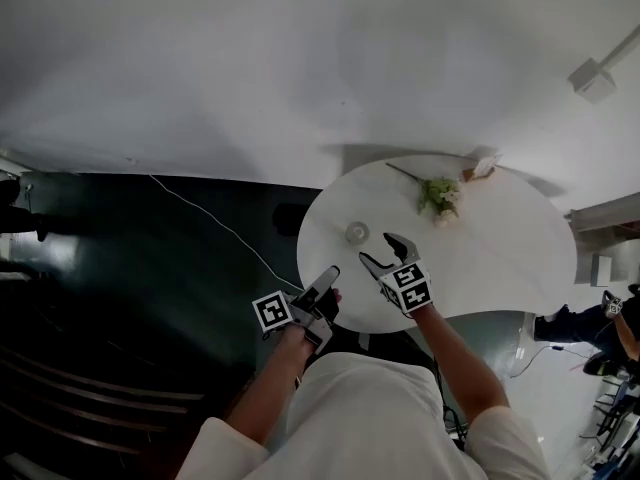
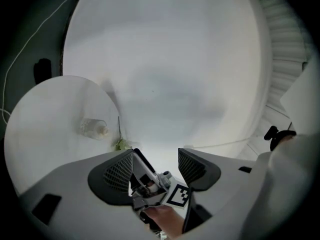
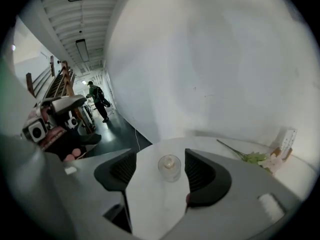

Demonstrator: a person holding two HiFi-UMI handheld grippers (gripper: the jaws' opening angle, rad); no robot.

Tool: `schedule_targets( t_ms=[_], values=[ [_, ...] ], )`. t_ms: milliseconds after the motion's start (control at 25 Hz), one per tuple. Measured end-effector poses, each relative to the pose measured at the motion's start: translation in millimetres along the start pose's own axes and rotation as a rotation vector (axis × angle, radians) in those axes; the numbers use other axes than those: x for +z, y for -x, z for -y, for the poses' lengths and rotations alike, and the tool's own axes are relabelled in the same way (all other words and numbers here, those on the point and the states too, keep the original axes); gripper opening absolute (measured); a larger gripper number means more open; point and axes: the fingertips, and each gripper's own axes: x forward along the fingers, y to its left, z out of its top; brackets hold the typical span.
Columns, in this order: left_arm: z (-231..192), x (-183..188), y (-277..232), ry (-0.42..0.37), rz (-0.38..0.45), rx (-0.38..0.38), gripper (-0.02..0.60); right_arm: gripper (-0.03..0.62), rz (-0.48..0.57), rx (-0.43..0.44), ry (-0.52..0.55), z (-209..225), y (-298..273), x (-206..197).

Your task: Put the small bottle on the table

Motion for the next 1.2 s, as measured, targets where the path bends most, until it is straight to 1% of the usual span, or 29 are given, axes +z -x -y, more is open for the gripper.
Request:
schedule_targets(
  t_ms=[120, 200, 240, 320, 400, 520, 680, 800, 920, 1080, 1200],
  values=[
    [11.0, -5.9, -0.8, -0.108, -0.039, 0.027, 0.245, 0.286, 0.051, -0.023, -0.032, -2.2, 27.9, 12.1],
    [15.6, -10.6, 2.5, -0.169, -0.049, 0.047, 0.223, 0.268, 0.079, -0.038, -0.039, -3.9, 48.4, 18.5],
    [18.6, -12.7, 4.0, -0.199, -0.051, 0.054, 0.213, 0.248, 0.093, -0.045, -0.039, -4.2, 58.9, 21.8],
    [28.1, -17.5, 5.2, -0.242, -0.044, 0.063, 0.192, 0.235, 0.121, -0.051, -0.04, -4.3, 79.6, 28.8],
    [39.5, -23.1, 4.6, -0.284, -0.034, 0.048, 0.175, 0.224, 0.145, -0.05, -0.038, -5.3, 99.2, 34.8],
    [54.2, -33.8, 2.8, -0.377, -0.022, 0.03, 0.155, 0.198, 0.166, -0.041, -0.03, -7.5, 126.8, 39.3],
    [65.8, -52.7, 2.5, -0.51, -0.018, 0.076, 0.124, 0.178, 0.186, -0.024, -0.031, -8.2, 160.9, 41.1],
    [69.0, -70.9, 4.0, -0.564, -0.007, 0.105, 0.109, 0.156, 0.204, -0.012, -0.019, -9.3, 186.8, 37.9],
    [80.6, -88.9, 5.6, -0.609, 0.02, 0.113, 0.101, 0.13, 0.225, 0.008, -0.006, -10.0, 211.2, 34.7],
    [92.3, -113.6, 10.3, -0.703, 0.043, 0.139, 0.072, 0.095, 0.252, 0.02, 0.026, -10.1, 240.9, 31.6],
    [94.6, -130.6, 19.4, -0.742, 0.059, 0.163, 0.067, 0.075, 0.27, 0.031, 0.036, -12.9, 260.1, 27.7]
  ],
)
